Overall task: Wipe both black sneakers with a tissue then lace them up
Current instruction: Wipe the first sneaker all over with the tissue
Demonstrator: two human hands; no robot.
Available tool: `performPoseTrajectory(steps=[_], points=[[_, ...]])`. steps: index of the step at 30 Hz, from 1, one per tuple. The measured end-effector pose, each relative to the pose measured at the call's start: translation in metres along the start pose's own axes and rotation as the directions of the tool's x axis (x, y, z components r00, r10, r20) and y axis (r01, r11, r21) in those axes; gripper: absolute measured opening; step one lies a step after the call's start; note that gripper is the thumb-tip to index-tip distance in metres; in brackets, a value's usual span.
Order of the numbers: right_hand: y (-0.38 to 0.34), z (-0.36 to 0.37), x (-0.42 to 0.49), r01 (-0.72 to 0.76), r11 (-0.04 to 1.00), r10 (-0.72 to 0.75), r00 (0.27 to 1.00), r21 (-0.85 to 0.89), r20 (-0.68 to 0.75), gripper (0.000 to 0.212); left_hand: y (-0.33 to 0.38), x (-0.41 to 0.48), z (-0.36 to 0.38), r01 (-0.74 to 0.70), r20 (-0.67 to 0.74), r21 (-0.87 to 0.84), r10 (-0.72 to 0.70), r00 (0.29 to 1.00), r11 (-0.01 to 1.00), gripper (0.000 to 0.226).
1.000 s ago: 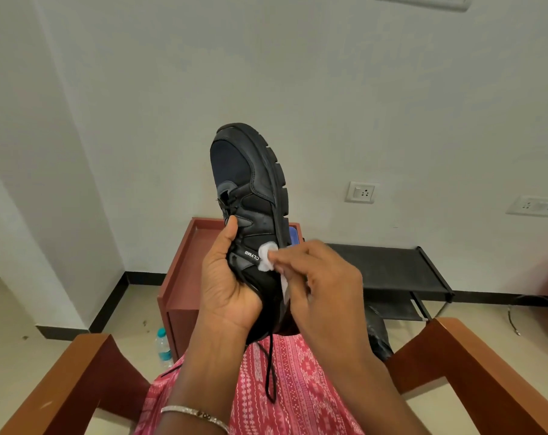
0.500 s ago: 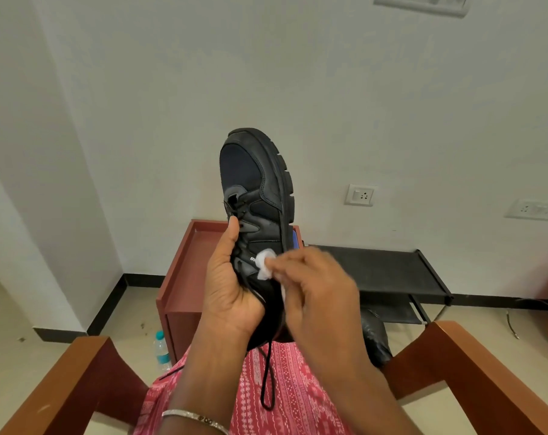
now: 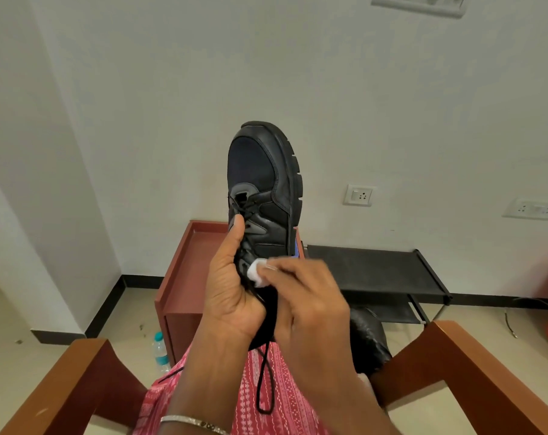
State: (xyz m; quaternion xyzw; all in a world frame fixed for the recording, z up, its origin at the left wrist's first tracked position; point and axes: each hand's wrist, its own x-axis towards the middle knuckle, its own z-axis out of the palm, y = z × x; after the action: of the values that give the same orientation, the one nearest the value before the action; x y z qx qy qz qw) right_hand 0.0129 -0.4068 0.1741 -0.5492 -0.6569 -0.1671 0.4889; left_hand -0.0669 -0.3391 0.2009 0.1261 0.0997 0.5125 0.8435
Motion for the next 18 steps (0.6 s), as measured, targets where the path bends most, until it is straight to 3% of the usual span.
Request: performPoseTrajectory(steps=[5, 12, 18], points=[[0.019, 0.004, 0.038, -0.071, 0.995, 0.060, 0.987, -0.071, -0.146, 0.028, -0.004, -0.001, 0.000, 0.073, 0.000, -0.012, -0.073, 0.997, 0.997, 0.037], [-0.008, 0.000, -0.001, 0.024, 0.999, -0.023, 1.000, -0.027, 0.009, 0.024, -0.002, 0.000, 0.000, 0.081, -0.029, -0.014, -0.081, 0.996, 0.997, 0.040], [0.017, 0.004, 0.038, -0.022, 0.997, 0.013, 0.992, -0.074, -0.126, 0.023, -0.008, -0.004, 0.003, 0.098, -0.008, -0.049, -0.098, 0.995, 0.994, 0.035]])
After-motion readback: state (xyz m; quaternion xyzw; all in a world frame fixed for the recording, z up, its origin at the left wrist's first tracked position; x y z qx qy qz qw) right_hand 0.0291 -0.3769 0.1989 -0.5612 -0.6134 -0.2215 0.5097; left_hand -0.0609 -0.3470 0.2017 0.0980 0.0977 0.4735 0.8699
